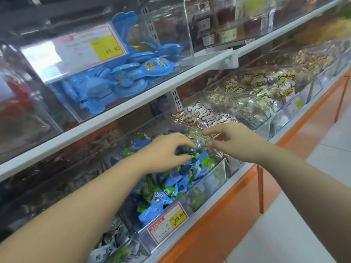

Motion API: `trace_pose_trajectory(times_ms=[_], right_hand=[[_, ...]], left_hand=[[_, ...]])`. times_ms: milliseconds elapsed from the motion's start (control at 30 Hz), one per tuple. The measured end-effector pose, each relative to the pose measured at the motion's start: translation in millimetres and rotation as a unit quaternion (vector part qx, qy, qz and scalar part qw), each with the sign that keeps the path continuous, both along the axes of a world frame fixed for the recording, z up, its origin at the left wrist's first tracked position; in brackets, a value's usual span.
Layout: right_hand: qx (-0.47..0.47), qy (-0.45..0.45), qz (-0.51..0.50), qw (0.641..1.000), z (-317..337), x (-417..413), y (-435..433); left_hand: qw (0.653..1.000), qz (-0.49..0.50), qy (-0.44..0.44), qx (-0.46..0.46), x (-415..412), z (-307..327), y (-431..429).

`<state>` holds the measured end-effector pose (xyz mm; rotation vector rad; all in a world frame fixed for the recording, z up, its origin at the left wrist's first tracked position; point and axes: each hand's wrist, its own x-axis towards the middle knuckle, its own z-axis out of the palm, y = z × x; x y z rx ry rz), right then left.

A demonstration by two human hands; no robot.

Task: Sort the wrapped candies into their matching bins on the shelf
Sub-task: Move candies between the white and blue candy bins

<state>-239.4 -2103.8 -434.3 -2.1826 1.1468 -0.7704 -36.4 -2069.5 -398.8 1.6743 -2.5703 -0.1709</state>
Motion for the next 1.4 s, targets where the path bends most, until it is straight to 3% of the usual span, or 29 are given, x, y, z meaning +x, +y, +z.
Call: trace_pose_trajectory(times_ms=[200, 567, 900, 1400], right_hand=[[0.020, -0.026, 0.025, 0.999, -4.4, -5.7, -5.3], [0.048, -0.048, 0.046, 0.997, -7.6, -9.6, -13.6], [0.064, -0.072, 0.055, 0.994, -10.1, -10.4, -13.5], [0.064, -0.079, 0.064, 0.993, -10.1, -10.2, -11.9]], left_hand=[[0.981, 0.038, -0.099, 0.160, -34.3, -27.4, -32.4], [0.967, 0.004, -0.222, 0.128, -9.6, -22.7, -33.6], [0.981, -0.025, -0.156, 0.110, 34.3, -7.5, -10.2], [0.989, 0.012, -0.134, 0.056, 77.1, -6.8, 26.5]])
